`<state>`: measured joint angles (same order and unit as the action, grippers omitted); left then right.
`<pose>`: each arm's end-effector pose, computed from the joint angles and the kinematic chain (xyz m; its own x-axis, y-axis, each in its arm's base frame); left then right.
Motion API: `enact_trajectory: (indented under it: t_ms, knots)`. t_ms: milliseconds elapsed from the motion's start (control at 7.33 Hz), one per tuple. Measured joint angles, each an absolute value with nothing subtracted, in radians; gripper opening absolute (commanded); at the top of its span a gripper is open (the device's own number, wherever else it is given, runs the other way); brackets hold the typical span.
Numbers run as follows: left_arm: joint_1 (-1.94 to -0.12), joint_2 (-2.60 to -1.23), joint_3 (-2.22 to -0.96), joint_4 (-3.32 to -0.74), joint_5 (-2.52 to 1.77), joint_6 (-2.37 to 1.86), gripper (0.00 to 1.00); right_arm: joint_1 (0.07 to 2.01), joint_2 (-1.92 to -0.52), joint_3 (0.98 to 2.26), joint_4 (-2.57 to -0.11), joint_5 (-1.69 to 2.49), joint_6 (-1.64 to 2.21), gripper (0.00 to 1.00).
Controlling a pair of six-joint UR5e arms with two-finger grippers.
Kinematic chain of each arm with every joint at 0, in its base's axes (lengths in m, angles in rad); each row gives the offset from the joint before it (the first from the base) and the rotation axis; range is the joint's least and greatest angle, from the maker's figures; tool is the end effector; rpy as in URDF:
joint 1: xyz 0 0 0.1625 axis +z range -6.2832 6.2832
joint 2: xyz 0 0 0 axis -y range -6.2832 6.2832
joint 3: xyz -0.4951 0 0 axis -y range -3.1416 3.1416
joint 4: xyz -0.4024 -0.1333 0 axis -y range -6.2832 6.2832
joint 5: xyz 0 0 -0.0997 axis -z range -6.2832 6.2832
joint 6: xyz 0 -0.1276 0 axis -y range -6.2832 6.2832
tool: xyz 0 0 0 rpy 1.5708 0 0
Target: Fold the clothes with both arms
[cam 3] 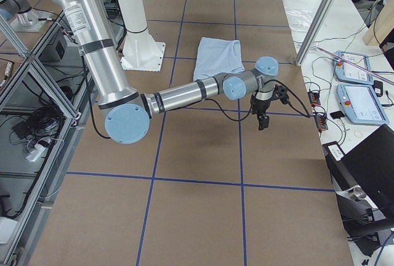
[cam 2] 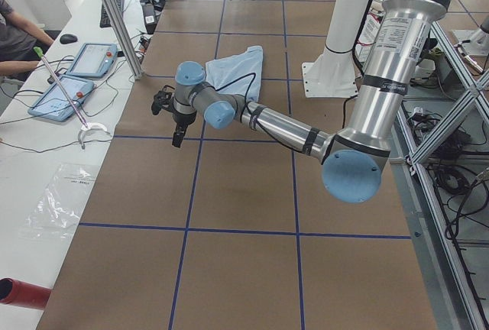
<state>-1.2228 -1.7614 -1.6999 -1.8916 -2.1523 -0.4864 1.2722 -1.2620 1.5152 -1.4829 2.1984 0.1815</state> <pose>0.1518 -0.6039 0.5481 0.7233 0.1724 -0.6687 0.0732 0.9438 0.3224 -0.1409 -0.6561 0.5974 0.7541 -0.2563 0.6047 0.1435 0.9628 0.2291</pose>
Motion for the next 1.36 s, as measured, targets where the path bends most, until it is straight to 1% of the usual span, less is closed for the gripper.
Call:
enact_trajectory:
  t_ms: [136, 409, 682, 955, 1364]
  knots:
    - [-1.280, -1.682, -1.726, -1.888, -2.203, -0.332, 1.00, 1.353, -1.318, 1.518, -1.512, 2.259, 0.036, 1.00]
    - [-1.349, -1.581, -1.729, -1.918, -2.277, -0.163, 1.00, 1.441, -1.400, 1.536, -1.539, 2.331, -0.068, 1.00]
    - [-1.393, -1.537, -1.708, -1.958, -2.288, -0.134, 1.00, 1.485, -1.464, 1.610, -1.543, 2.320, -0.083, 1.00]
    - [-1.437, -1.507, -1.683, -1.951, -2.269, -0.123, 1.00, 1.537, -1.510, 1.625, -1.560, 2.303, -0.068, 1.00]
    - [-1.466, -1.529, -1.689, -1.759, -2.244, -0.105, 1.00, 1.560, -1.520, 1.632, -1.643, 2.323, 0.053, 1.00]
